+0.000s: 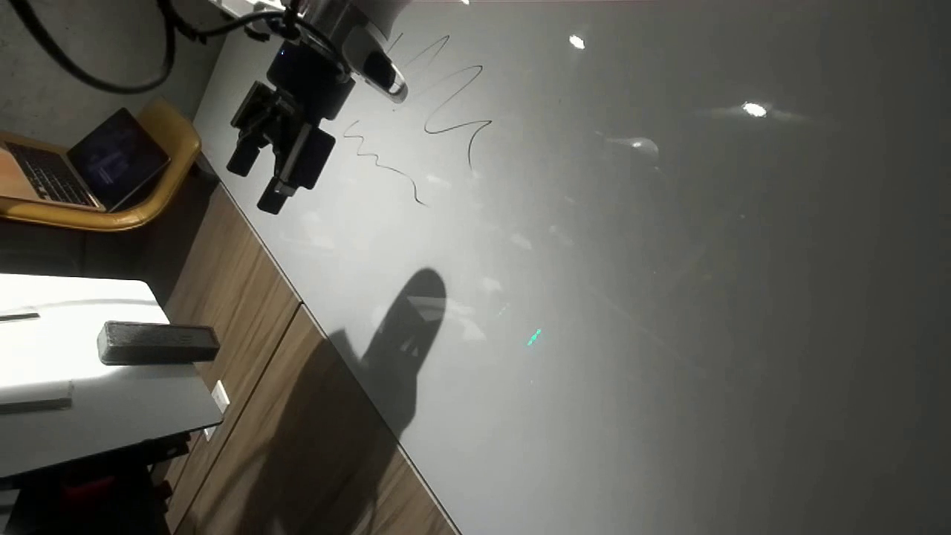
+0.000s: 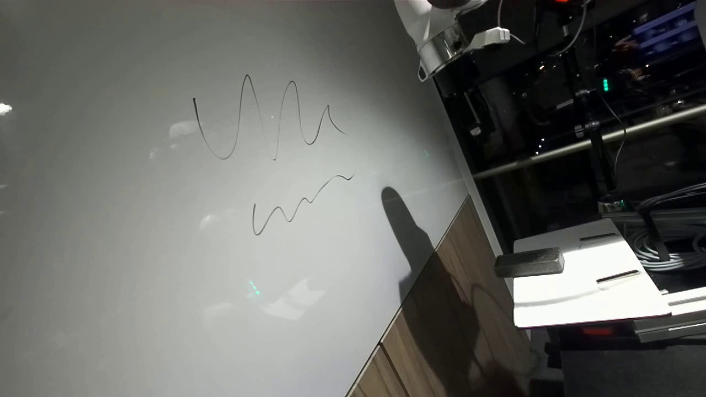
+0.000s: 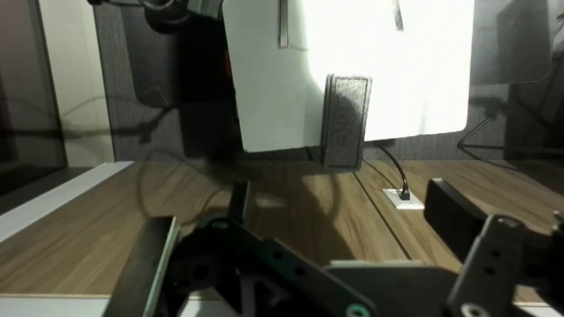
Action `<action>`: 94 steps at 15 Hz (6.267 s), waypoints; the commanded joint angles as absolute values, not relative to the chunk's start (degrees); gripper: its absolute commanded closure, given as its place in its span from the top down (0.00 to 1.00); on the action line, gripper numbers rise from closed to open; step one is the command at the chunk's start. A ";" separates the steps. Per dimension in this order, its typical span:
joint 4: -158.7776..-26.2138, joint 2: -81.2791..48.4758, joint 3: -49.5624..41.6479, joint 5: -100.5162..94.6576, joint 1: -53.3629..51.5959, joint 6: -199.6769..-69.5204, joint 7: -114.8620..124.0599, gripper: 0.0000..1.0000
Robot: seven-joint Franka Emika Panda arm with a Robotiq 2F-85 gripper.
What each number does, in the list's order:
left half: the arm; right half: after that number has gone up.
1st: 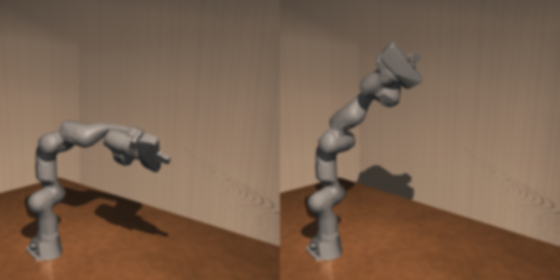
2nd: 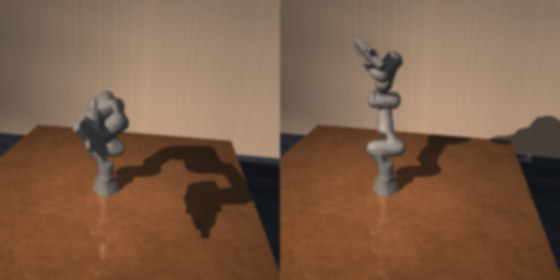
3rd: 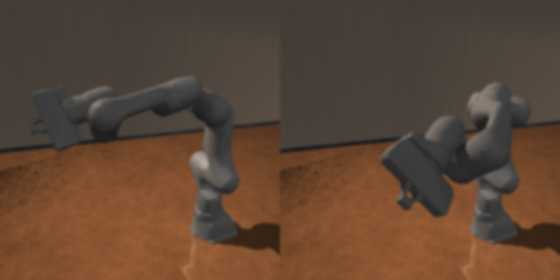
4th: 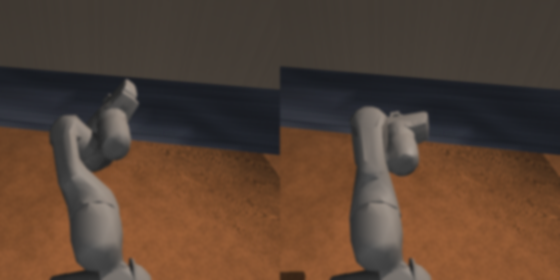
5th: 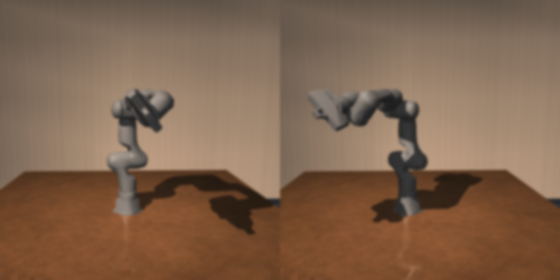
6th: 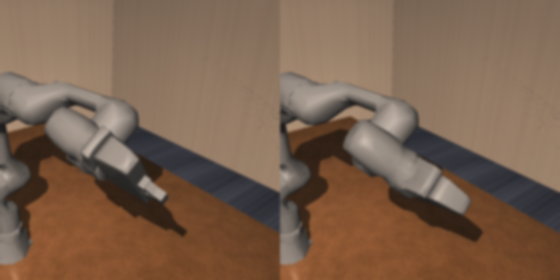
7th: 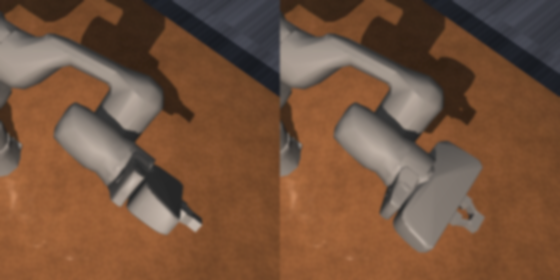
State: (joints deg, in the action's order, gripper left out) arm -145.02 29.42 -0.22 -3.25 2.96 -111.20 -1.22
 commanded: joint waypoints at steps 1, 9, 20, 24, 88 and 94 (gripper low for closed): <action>-147.14 25.16 2.91 -5.40 1.75 -121.31 3.87 1.00; -154.08 16.33 7.47 -4.60 -1.10 -135.22 13.60 1.00; -158.75 6.60 6.73 -7.65 -0.31 -145.62 17.43 1.00; -158.82 4.51 5.38 -11.68 0.73 -148.61 17.77 1.00; -154.88 4.40 2.36 -22.08 -7.30 -143.91 23.46 0.30; -147.39 15.49 8.44 -26.13 -5.27 -131.48 23.48 0.30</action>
State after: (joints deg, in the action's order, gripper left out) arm -150.34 10.63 5.63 -23.22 -6.60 -136.64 22.66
